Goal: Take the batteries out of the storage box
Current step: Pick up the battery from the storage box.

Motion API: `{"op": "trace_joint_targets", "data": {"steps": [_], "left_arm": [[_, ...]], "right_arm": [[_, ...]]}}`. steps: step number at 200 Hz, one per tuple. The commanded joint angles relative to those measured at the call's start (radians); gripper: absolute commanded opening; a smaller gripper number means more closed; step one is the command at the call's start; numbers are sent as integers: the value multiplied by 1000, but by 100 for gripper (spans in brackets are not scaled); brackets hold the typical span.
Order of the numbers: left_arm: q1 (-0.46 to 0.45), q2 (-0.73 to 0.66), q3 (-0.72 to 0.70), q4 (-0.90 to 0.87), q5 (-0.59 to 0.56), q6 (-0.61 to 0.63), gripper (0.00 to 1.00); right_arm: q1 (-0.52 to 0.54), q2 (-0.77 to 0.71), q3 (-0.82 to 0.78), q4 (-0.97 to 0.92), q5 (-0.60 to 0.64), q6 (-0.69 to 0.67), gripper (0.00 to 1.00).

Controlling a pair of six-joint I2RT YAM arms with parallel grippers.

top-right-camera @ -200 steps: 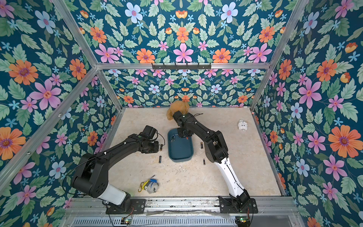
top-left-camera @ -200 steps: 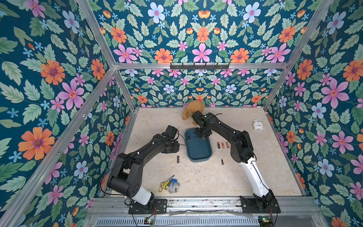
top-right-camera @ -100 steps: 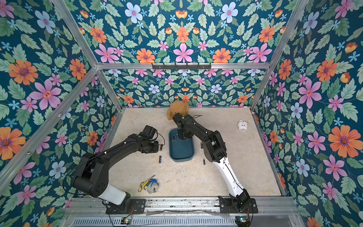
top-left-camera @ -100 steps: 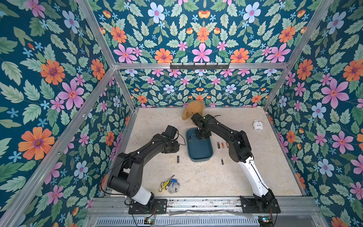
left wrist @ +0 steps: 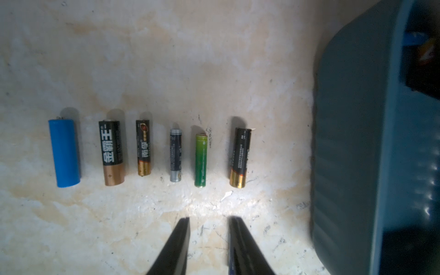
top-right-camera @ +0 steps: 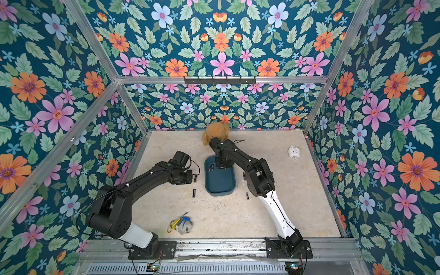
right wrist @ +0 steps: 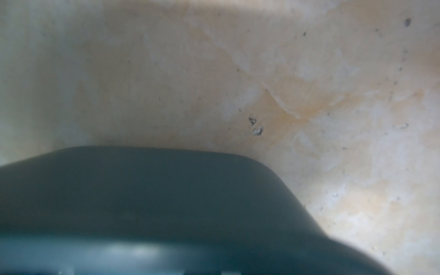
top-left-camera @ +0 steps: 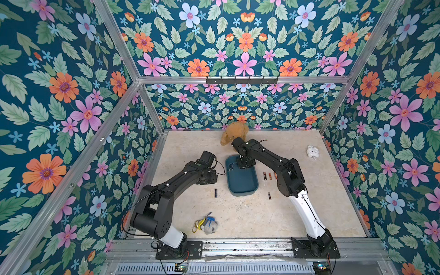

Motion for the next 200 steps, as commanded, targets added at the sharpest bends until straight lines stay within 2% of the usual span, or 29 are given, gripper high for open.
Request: {"op": "trace_joint_targets", "data": {"steps": [1, 49, 93, 140, 200], "left_arm": [[1, -4, 8, -7, 1, 16, 36], [2, 9, 30, 14, 6, 8, 36], [8, 12, 41, 52, 67, -14, 35], [9, -18, 71, 1, 42, -25, 35], [9, -121, 26, -26, 27, -68, 36]], "right_arm": [[1, -13, -16, -7, -12, -5, 16], [1, -60, -61, 15, -44, -5, 13], [1, -145, -159, 69, -81, 14, 13], [9, -296, -312, 153, -97, 49, 13], [15, -560, -574, 250, -93, 94, 12]]}}
